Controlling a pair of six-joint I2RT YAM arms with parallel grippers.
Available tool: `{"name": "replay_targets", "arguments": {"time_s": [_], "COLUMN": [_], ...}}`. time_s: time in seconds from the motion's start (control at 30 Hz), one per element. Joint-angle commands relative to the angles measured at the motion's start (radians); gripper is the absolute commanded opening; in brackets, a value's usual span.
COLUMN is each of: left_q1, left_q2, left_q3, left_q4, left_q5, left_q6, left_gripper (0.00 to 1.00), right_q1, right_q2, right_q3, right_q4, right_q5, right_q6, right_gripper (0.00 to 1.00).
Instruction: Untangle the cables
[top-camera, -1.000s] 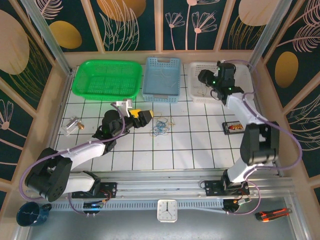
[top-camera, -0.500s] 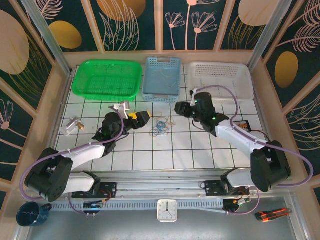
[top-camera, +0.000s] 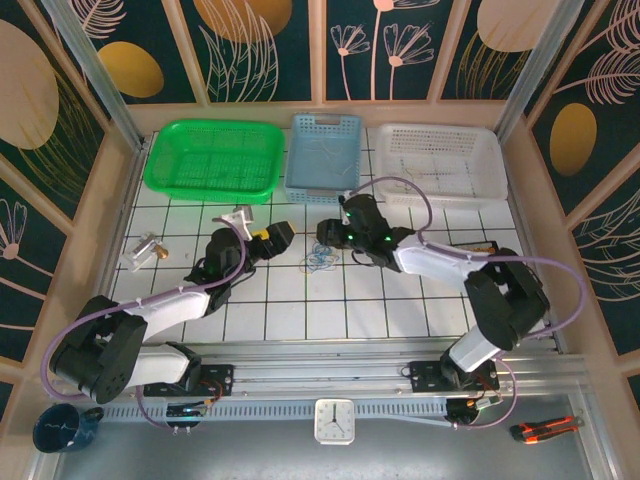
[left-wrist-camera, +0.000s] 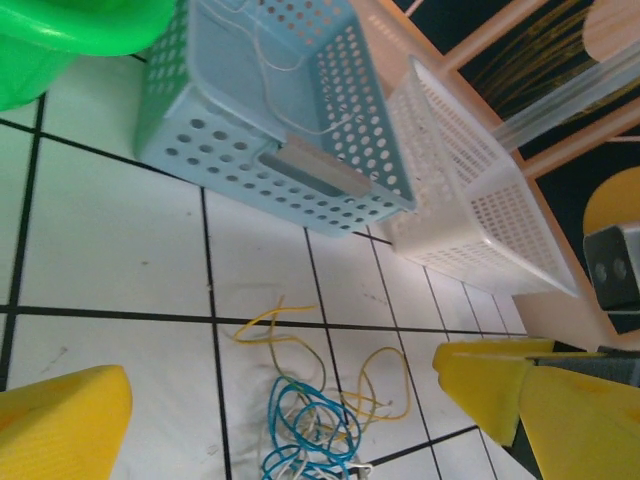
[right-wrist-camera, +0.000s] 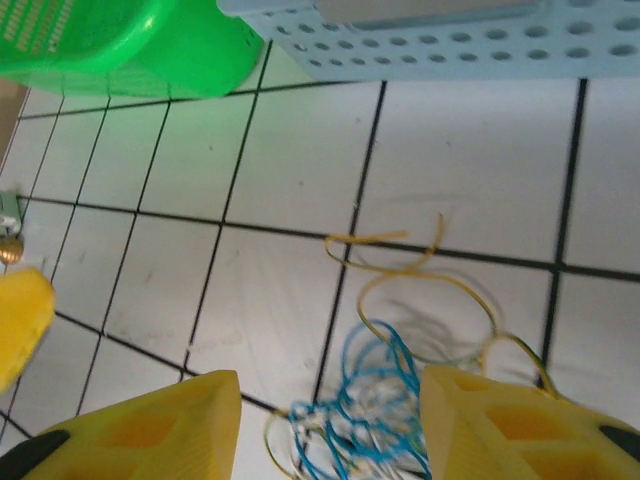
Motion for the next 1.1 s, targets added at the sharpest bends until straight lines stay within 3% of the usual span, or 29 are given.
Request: {"name": "replay_targets", "arguments": {"time_s": [0.0,0.27,0.7,1.07], "left_q1": [0.002,0.003,0.002,0.002], "left_q2": [-0.030,-0.054,-0.053,-0.047], "left_q3": [-0.021,-0.038,-0.067,-0.071], "left_q4": [-0.019,-0.021,0.008,0.028], "left_q5": [-0.048,-0.050,-0.033,-0.028], "left_q6": [-0.024,-0.027,-0.040,-0.047], "left_gripper": [0.99,0.99,0.99,0.99], "right_q1": [0.016,0.017,0.015,0.004], "right_q2": [0.078,0.247,0.379,0.418], "right_q3": [0.102,0.231,0.317,0.343], "right_q4": [-0.041,-0.118,-0.083,-0.056], "right_q5": [0.083,0.212,0.130,0.098], "right_q6": [0.006,0.055,0.068,0.076], "right_gripper": [0.54,0.58,0.60,0.45]}}
